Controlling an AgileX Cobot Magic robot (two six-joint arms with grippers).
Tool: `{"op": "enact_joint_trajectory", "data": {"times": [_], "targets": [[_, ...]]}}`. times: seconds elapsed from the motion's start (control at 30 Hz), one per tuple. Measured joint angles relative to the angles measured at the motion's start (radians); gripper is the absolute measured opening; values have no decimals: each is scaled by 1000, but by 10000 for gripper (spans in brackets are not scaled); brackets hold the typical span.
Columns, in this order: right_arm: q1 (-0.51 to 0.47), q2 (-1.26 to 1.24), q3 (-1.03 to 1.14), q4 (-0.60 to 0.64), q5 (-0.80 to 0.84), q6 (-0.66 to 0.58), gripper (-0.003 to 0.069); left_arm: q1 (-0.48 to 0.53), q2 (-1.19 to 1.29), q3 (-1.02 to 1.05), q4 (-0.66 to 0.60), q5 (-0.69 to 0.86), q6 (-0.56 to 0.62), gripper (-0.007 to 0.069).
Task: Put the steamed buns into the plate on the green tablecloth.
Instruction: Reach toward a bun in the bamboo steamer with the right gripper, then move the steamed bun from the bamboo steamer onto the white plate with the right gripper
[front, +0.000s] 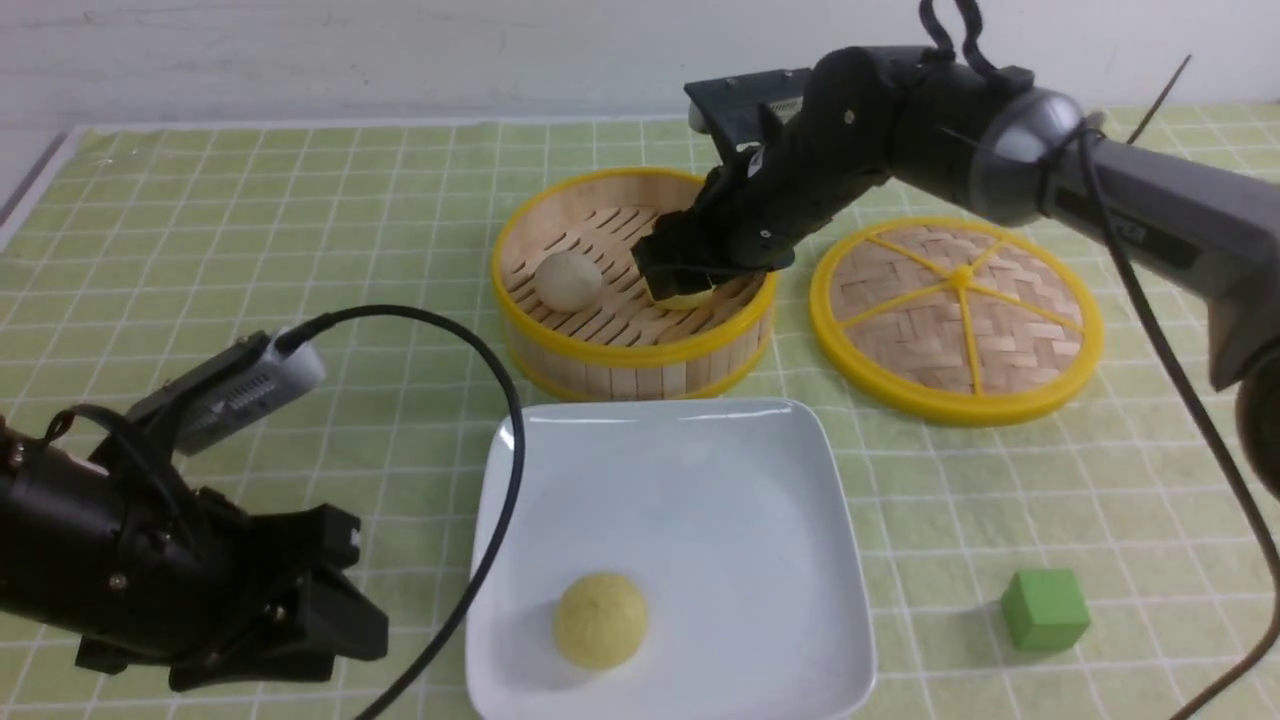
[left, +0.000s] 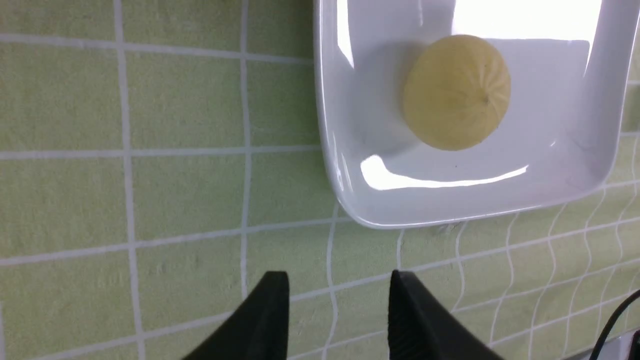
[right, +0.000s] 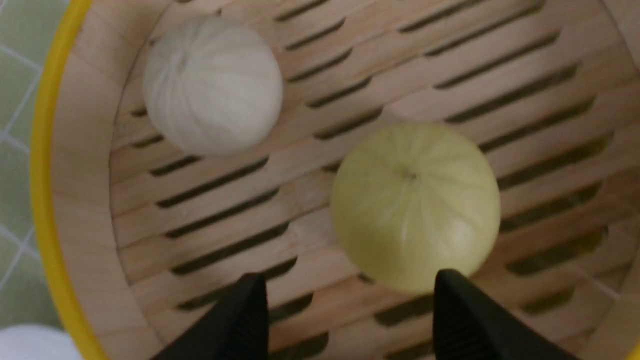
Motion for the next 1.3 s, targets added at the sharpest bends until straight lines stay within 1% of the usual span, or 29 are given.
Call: {"op": "enact_joint_trajectory", "data": {"times": [0.13, 0.2, 0.27, 0.33, 0.43, 0.47, 0.5, 0.53, 0.63, 0.7, 0.73, 0.77, 0.8, 0.83, 1.0, 1.07, 1.13, 1.17, 1.2, 1.23, 1.27, 1.3], "targets": [[0, 51, -16, -83, -32, -3, 395, 0, 0, 0, 0, 0, 0, 306], [0, 60, -17, -101, -34, -3, 379, 0, 0, 0, 0, -2, 0, 306], [0, 73, -21, -112, -46, -4, 334, 0, 0, 0, 0, -11, 0, 306], [0, 74, -22, -115, -39, -4, 266, 0, 0, 0, 0, -22, 0, 306], [0, 69, -22, -129, -20, -4, 113, 0, 0, 0, 0, -29, 0, 306], [0, 67, -22, -132, -15, -4, 101, 0, 0, 0, 0, -29, 0, 306], [0, 58, -22, -135, -2, -4, 41, 0, 0, 0, 0, -30, 0, 306], [0, 36, -22, -138, 29, -4, 14, 0, 0, 0, 0, -31, 0, 306], [0, -52, -17, -144, 163, -4, 10, 0, 0, 0, 1, -37, 0, 306], [0, -136, -17, -145, 283, -4, 10, 0, 1, 0, 1, -41, 0, 304], [0, -154, -17, -145, 295, -4, 10, 0, 1, 0, 1, -41, 0, 304], [0, -189, -17, -144, 349, -3, 10, 0, 1, 0, 1, -42, 1, 302], [0, -259, -11, -128, 456, 5, 10, 0, 1, 0, 1, -48, 1, 302], [0, -291, 4, -111, 488, 12, 10, 0, 1, 0, 1, -50, 1, 302], [44, -337, 217, -32, 505, 15, 12, 0, 1, 0, 2, -60, 1, 302], [81, -306, 334, -19, 417, 15, 22, 0, 1, 0, 8, -59, 1, 302], [104, -273, 388, -17, 336, 15, 46, 0, 1, 0, 12, -59, 1, 302], [106, -269, 399, -17, 327, 16, 46, 0, 1, 0, 13, -59, 1, 302], [119, -234, 425, -15, 267, 16, 110, 0, 1, 0, 14, -66, 1, 302], [120, -219, 431, -10, 246, 16, 161, 0, 1, 0, 14, -71, 1, 302], [120, -217, 432, -9, 244, 16, 161, 0, 1, 0, 13, -72, 1, 302], [120, -210, 432, -5, 234, 17, 260, 0, 1, 0, 13, -85, 1, 302]]}}
